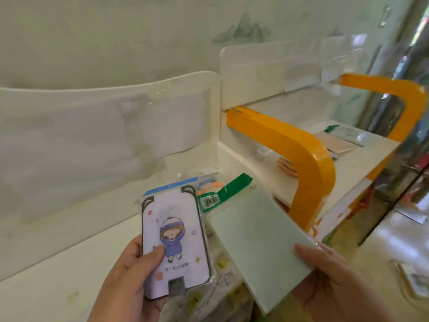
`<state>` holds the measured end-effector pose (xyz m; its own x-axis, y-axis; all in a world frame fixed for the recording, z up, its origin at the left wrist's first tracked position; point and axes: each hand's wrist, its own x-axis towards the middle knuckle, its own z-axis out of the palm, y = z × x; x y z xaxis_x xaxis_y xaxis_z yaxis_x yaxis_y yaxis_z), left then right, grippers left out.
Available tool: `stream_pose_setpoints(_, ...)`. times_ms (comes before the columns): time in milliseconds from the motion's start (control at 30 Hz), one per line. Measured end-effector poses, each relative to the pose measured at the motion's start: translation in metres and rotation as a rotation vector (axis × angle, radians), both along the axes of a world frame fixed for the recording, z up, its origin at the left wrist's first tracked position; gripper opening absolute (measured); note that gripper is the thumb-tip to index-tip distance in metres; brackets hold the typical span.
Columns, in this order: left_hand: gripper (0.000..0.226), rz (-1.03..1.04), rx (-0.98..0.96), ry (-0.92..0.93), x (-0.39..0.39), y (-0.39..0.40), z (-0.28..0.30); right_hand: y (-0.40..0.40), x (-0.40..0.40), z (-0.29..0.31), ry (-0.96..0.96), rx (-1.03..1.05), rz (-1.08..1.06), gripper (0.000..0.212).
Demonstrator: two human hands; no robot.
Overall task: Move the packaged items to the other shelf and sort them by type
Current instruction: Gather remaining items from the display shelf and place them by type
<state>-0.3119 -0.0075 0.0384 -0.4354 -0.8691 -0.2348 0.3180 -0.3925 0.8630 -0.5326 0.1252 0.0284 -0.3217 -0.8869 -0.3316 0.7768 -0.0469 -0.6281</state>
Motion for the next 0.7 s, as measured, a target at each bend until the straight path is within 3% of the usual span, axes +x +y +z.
stream_pose_setpoints(200, 0.046, -0.147, -0.040, -0.010, -0.101, 0.043, 0.015, 0.076, -0.067, 0.016, -0.012, -0.055, -0.079, 0.076)
stream_pose_setpoints(467, 0.026, -0.150, -0.057, -0.030, -0.234, 0.115, 0.017, 0.176, -0.184, 0.013, -0.058, -0.042, -0.187, 0.100)
stream_pose_setpoints(567, 0.048, -0.160, -0.004, -0.047, -0.286, 0.141, 0.011, 0.198, -0.228, 0.012, -0.073, -0.059, -0.268, 0.104)
stream_pose_setpoints(600, 0.045, -0.137, 0.015, -0.049, -0.301, 0.150, 0.009, 0.204, -0.240, 0.014, -0.066, -0.063, -0.280, 0.097)
stream_pose_setpoints(700, 0.015, -0.101, 0.036, -0.072, -0.343, 0.172, 0.003, 0.217, -0.273, 0.015, -0.024, -0.032, -0.346, 0.045)
